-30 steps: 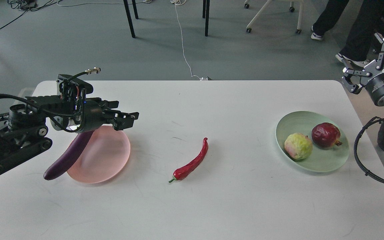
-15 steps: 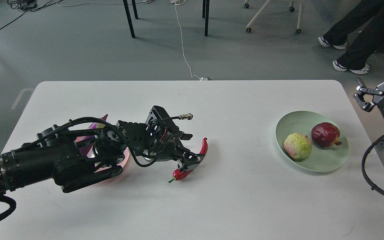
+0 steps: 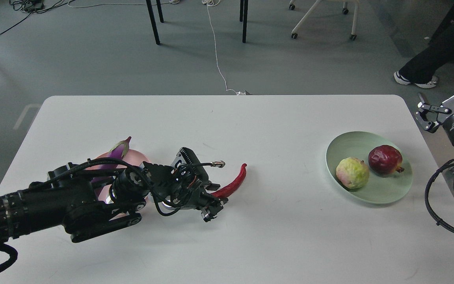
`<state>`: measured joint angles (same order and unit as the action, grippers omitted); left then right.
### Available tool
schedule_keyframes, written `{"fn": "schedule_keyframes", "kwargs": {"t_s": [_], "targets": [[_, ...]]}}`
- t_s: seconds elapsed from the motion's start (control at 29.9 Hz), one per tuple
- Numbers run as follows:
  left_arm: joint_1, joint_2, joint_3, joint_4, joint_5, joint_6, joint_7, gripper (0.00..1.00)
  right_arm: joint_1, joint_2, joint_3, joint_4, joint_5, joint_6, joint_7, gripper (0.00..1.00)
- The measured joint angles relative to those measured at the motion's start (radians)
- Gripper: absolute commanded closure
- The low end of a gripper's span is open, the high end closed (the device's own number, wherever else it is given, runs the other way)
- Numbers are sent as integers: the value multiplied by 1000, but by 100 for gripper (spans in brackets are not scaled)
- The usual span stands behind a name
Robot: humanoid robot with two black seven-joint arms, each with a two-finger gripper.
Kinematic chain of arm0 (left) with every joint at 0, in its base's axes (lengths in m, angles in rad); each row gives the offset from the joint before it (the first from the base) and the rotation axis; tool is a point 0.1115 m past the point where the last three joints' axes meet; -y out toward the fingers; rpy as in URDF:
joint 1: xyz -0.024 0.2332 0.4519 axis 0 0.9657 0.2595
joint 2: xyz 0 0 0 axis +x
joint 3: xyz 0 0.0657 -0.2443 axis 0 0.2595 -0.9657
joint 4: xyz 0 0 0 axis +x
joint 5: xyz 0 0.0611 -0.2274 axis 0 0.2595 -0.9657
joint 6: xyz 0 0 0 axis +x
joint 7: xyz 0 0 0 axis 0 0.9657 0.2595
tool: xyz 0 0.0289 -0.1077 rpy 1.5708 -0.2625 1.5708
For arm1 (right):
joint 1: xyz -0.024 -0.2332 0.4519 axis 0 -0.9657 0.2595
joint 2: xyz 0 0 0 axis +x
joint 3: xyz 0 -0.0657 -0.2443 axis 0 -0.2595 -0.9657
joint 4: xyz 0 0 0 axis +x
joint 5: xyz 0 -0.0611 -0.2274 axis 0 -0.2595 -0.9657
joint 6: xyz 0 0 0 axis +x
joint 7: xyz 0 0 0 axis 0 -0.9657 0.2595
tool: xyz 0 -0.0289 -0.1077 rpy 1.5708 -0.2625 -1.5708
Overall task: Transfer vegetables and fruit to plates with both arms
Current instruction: 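Reach the left hand to the red chili pepper and grasp it, then carry the chili pepper onto the pink plate beside the eggplant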
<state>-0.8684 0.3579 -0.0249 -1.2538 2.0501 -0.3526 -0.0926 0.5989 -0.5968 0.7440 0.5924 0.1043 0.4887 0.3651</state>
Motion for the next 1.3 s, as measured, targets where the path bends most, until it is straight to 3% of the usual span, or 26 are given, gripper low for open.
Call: {"fn": "schedule_keyframes", "kwargs": {"t_s": [0.2, 0.37, 0.64, 0.7, 0.77, 0.8, 0.84, 1.0, 1.1, 1.3], "targets": [[-31, 116, -54, -100, -8, 6, 1, 95, 4, -2, 0, -3, -1, 0, 0, 1], [-36, 321, -112, -228, -38, 9, -9, 94, 5, -2, 0, -4, -1, 0, 0, 1], [66, 611, -108, -253, -126, 54, -47, 89, 4, 1, -2, -5, -3, 0, 0, 1], [117, 642, -107, -247, -136, 78, -57, 77, 6, 2, -3, -4, -3, 0, 0, 1], [156, 652, -108, -244, -140, 94, -60, 46, 9, 3, -5, -3, -4, 0, 0, 1], [169, 653, -112, -243, -141, 100, -60, 34, 10, 3, -6, -2, -5, 0, 0, 1], [176, 652, -114, -243, -144, 104, -58, 29, 10, 3, -6, -1, -6, 0, 0, 1], [182, 639, -121, -242, -190, 131, -57, 21, 20, 0, -7, 3, -10, 0, 0, 1], [176, 642, -124, -240, -226, 135, -60, 9, 30, -4, -6, 3, -11, 0, -1, 1], [170, 647, -212, -228, -388, 136, -62, 5, 36, -4, 1, 0, -11, 0, -1, 1]]}}
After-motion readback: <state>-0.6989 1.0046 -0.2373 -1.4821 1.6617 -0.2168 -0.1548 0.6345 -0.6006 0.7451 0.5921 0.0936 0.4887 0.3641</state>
